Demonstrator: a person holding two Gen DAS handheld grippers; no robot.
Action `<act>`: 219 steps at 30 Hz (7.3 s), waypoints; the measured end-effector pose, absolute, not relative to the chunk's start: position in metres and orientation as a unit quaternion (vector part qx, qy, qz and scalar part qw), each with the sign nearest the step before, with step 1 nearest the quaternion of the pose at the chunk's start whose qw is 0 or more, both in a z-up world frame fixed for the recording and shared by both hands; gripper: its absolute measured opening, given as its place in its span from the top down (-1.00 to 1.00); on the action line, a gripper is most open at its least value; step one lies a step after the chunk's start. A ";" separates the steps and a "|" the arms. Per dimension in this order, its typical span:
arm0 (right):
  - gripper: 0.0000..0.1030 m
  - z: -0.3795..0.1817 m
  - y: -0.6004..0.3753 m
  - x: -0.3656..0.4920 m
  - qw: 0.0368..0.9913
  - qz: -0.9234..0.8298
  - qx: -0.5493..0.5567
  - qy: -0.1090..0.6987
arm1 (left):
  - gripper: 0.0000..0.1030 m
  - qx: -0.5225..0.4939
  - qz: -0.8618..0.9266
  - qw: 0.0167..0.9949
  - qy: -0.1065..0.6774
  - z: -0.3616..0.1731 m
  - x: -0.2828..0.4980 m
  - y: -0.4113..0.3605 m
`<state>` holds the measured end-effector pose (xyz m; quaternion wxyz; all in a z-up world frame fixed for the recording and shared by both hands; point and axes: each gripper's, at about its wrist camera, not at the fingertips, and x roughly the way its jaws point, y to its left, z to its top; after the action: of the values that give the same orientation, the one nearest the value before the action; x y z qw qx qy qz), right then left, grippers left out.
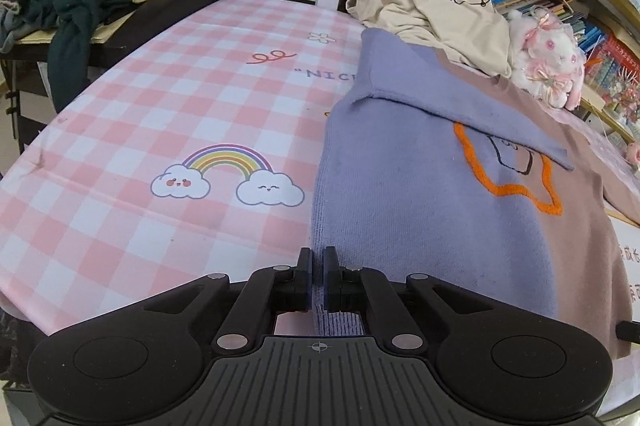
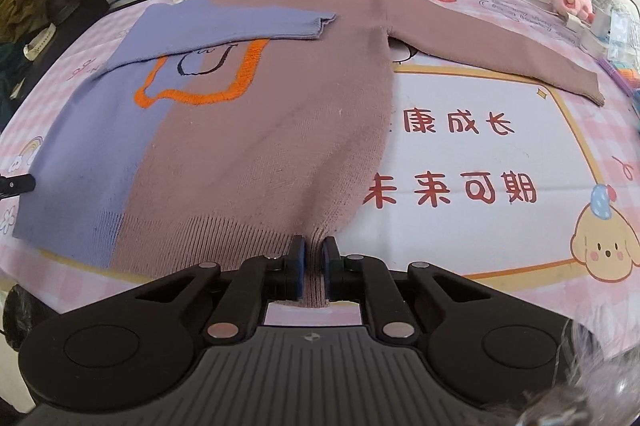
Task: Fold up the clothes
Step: 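Release the sleeve, then grasp the hem with both grippers, then open both grippers and move the right gripper to the mauve sleeve cuff, then grasp the mauve sleeve cuff with the right gripper and fold it across the body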
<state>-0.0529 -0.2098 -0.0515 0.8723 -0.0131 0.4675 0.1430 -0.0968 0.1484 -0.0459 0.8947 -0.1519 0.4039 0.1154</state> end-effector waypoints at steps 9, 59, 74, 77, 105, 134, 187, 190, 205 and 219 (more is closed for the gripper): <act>0.82 -0.051 -0.216 -0.058 0.871 0.133 -0.006 0.472 | 0.93 -0.146 0.108 0.895 0.407 -0.046 -0.100 0.149; -0.78 -0.019 -0.216 -0.126 0.911 0.019 -0.020 0.411 | -0.86 -0.055 0.002 0.930 0.362 -0.013 -0.125 0.077; -0.79 -0.028 -0.252 -0.084 0.909 0.058 -0.025 0.413 | -0.86 -0.069 0.040 0.921 0.381 -0.017 -0.099 0.042; -0.79 -0.031 -0.273 -0.061 0.908 0.074 -0.018 0.411 | -0.86 -0.072 0.064 0.919 0.383 -0.017 -0.091 0.026; 0.16 -0.052 -0.499 0.141 0.894 0.084 0.095 0.430 | -0.86 -0.077 0.235 0.883 0.399 -0.013 -0.087 -0.128; 0.32 -0.062 -0.492 0.181 0.865 0.102 0.215 0.442 | -0.86 -0.065 0.259 0.874 0.407 -0.010 -0.090 -0.128; 0.88 0.100 -0.069 0.175 0.894 0.301 0.102 0.315 | -0.86 0.025 0.051 0.940 0.336 0.010 -0.113 0.042; 0.88 0.091 -0.057 0.176 0.895 0.291 0.096 0.323 | -0.86 0.029 0.045 0.939 0.339 0.008 -0.115 0.052; 0.62 0.057 -0.027 0.184 0.867 0.322 0.109 0.365 | -0.86 0.020 0.047 0.939 0.340 0.006 -0.120 0.081; 0.29 0.028 -0.111 0.108 0.877 0.262 -0.010 0.402 | -0.86 -0.016 0.002 0.939 0.343 0.001 -0.091 0.089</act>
<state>0.1081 -0.1110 0.0277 0.8770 -0.0097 0.4024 0.2623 -0.0908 0.0889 0.0008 0.9391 -0.0159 0.3431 0.0021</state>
